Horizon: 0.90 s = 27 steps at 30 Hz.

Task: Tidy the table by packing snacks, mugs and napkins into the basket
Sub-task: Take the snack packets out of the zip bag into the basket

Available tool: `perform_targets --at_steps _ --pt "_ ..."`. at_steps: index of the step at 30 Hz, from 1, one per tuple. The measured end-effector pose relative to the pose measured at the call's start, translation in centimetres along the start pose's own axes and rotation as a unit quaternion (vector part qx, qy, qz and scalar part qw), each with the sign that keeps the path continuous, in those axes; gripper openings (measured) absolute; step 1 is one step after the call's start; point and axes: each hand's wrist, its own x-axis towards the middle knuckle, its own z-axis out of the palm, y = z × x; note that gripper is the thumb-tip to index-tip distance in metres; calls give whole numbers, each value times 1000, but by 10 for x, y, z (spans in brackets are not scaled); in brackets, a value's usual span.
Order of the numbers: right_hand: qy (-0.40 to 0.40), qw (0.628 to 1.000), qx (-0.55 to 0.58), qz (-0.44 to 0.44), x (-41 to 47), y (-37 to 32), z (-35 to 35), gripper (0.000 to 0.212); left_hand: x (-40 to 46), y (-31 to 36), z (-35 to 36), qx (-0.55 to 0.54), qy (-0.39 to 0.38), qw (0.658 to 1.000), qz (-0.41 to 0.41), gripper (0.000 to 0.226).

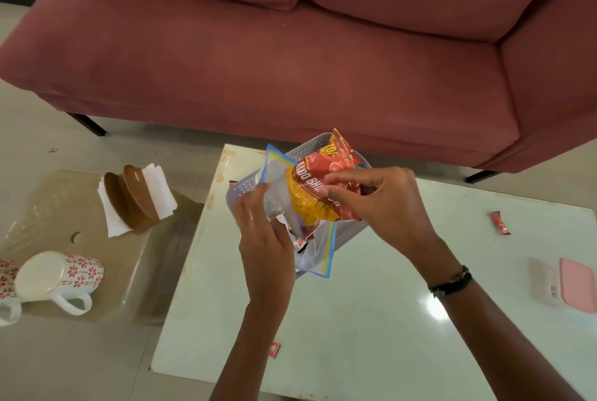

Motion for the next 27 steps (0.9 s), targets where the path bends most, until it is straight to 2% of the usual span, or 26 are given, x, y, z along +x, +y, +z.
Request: perform_targets --at_steps 2,5,9,12,16,20,27 --pt "11 1000 16 1 6 1 -12 20 0 7 5 39 -26 999 23 32" --pt "55 998 19 -23 16 4 -32 22 4 9 15 68 -54 996 0 22" --pt "148 988 -15 -45 30 21 -60 24 10 15 22 78 -63 994 -46 44" --pt "173 981 -87 -21 44 59 -65 27 10 19 25 91 -81 991 -52 55" --pt "109 982 -149 48 58 124 -40 26 6 19 28 93 -98 989 -58 61" --pt "41 982 -163 87 74 172 -7 23 3 17 29 97 -95 989 -56 64" --pt "-13 976 -162 143 95 222 20 19 5 16 30 81 -99 990 -64 68"
